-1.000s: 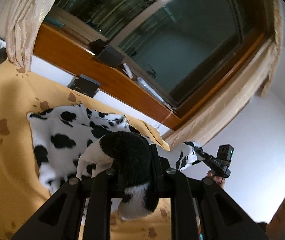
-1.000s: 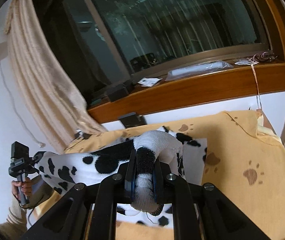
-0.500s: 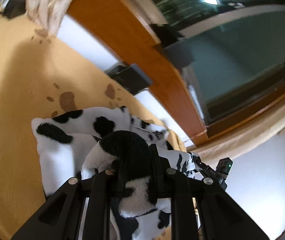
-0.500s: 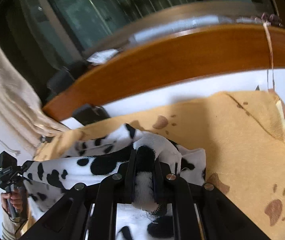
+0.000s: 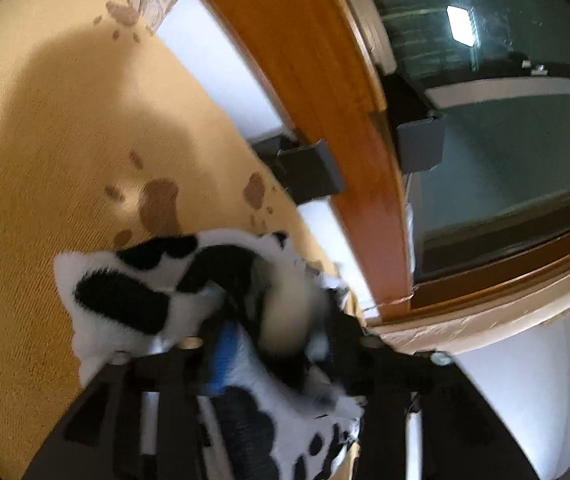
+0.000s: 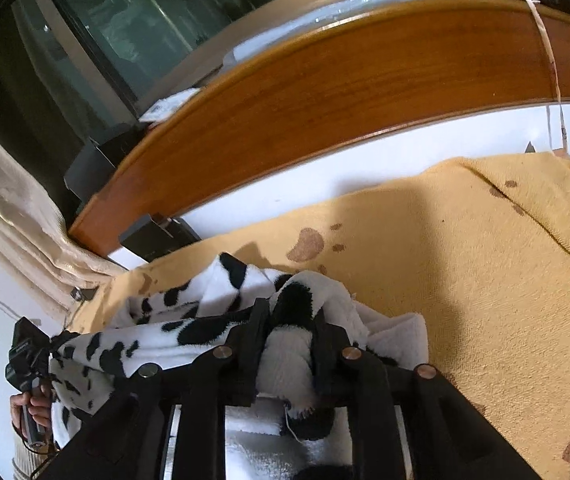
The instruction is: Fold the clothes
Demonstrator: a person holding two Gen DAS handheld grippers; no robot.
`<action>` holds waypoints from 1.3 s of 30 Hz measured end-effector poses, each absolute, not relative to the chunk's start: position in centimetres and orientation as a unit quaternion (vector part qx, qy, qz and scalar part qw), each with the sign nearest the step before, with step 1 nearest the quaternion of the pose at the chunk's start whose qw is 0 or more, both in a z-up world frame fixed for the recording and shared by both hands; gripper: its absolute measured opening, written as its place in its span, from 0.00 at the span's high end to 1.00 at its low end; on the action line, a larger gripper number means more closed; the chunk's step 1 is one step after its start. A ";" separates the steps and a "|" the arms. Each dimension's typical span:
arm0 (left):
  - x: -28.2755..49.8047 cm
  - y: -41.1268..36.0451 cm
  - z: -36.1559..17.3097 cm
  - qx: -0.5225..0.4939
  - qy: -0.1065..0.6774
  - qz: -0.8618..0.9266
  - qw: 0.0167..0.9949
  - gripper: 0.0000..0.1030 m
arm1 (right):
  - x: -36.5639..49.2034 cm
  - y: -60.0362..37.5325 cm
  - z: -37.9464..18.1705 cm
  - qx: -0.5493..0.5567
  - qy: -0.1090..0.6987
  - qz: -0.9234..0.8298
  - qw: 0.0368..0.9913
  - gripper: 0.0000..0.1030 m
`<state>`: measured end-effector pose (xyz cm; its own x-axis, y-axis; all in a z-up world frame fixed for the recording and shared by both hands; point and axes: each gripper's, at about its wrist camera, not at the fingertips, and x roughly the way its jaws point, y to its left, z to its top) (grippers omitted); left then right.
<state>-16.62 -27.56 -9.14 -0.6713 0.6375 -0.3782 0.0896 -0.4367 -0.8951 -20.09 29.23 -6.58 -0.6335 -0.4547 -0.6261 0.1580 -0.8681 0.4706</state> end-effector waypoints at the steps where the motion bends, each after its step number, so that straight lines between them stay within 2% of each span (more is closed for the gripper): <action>1: -16.4 -28.1 -8.7 -0.354 -0.506 0.767 0.174 0.20 | -20.0 29.3 -6.4 0.389 -0.194 -0.884 0.174 0.77; 4: -15.7 -29.6 -7.6 -0.328 -0.524 0.769 0.161 0.20 | -19.8 29.7 -5.9 0.379 -0.210 -0.883 0.178 0.64; 6: -15.0 -30.3 -7.0 -0.323 -0.524 0.773 0.153 0.20 | -19.5 30.3 -5.4 0.365 -0.220 -0.889 0.167 0.37; 8: -14.3 -30.0 -6.6 -0.339 -0.500 0.783 0.149 0.20 | -19.1 31.4 -4.8 0.351 -0.236 -0.894 0.149 0.29; 10: -13.5 -28.8 -6.3 -0.360 -0.464 0.795 0.153 0.20 | -18.8 32.5 -4.4 0.343 -0.248 -0.895 0.142 0.29; 12: -13.0 -27.3 -6.1 -0.388 -0.415 0.807 0.159 0.20 | -18.1 32.6 -3.9 0.339 -0.220 -0.904 0.139 0.29; 19: -13.5 -23.8 -4.8 -0.416 -0.220 0.872 0.134 0.16 | -14.9 29.8 -3.3 0.345 -0.060 -0.926 0.141 0.29; 26: -15.4 -21.5 -4.9 -0.410 -0.086 0.891 0.174 0.15 | -13.7 29.8 -4.4 0.358 -0.049 -0.920 0.154 0.29; 28: -16.4 -21.6 -5.2 -0.415 -0.071 0.892 0.162 0.15 | -14.0 29.9 -4.8 0.363 -0.049 -0.918 0.150 0.29; 33: -19.2 -22.4 -6.2 -0.422 -0.098 0.890 0.145 0.15 | -14.8 30.1 -5.3 0.370 -0.053 -0.916 0.142 0.29; 36: -20.0 -22.6 -6.8 -0.423 -0.116 0.886 0.147 0.15 | -15.4 29.7 -5.5 0.374 -0.023 -0.918 0.127 0.28; 39: -20.4 -23.0 -7.2 -0.419 -0.146 0.883 0.155 0.15 | -16.1 29.1 -5.6 0.376 0.032 -0.921 0.102 0.23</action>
